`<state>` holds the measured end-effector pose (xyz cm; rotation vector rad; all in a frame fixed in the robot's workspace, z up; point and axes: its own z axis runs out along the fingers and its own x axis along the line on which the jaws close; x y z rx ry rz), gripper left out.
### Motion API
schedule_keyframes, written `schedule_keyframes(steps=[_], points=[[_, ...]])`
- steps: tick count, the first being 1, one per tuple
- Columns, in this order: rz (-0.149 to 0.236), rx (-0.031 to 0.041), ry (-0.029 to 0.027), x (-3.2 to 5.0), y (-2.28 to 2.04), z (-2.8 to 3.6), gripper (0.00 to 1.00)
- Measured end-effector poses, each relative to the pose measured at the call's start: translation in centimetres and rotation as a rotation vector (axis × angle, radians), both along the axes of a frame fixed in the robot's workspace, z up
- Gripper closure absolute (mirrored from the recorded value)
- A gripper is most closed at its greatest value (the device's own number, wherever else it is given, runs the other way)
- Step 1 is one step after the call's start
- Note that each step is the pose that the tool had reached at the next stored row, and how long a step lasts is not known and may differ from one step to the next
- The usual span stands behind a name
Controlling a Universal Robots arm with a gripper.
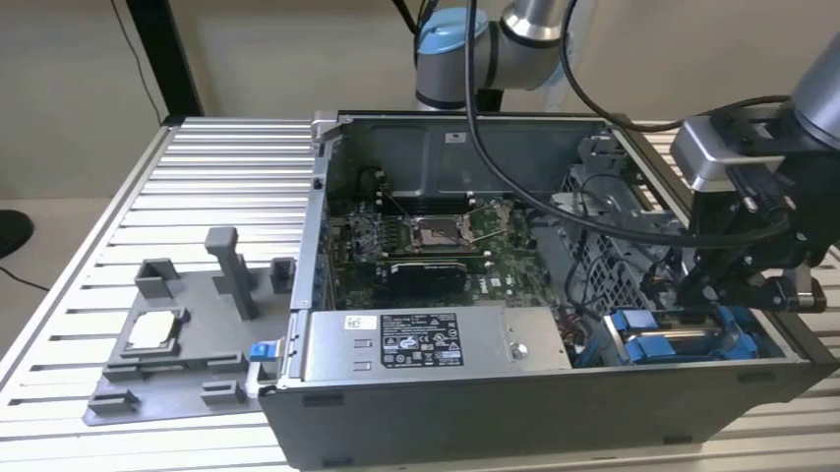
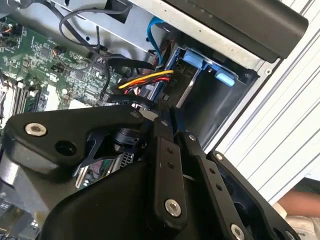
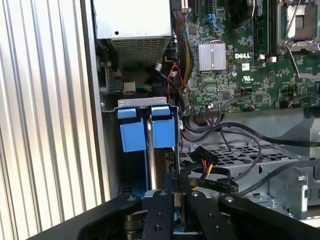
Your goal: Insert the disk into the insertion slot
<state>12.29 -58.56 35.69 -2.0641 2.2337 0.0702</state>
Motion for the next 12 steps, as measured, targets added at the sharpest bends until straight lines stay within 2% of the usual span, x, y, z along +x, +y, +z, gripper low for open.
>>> schedule_keyframes(steps=[6,7,11,12], points=[[0.000,0.0000,-0.0008,-0.01,0.02,-0.11,1.00],[0.001,0.0001,-0.0025,-0.01,0.02,-0.16,1.00],[0.001,0.0002,-0.0234,-0.01,0.04,-0.38,1.00],[0.001,0.0002,-0.0271,-0.01,0.05,-0.44,1.00]])
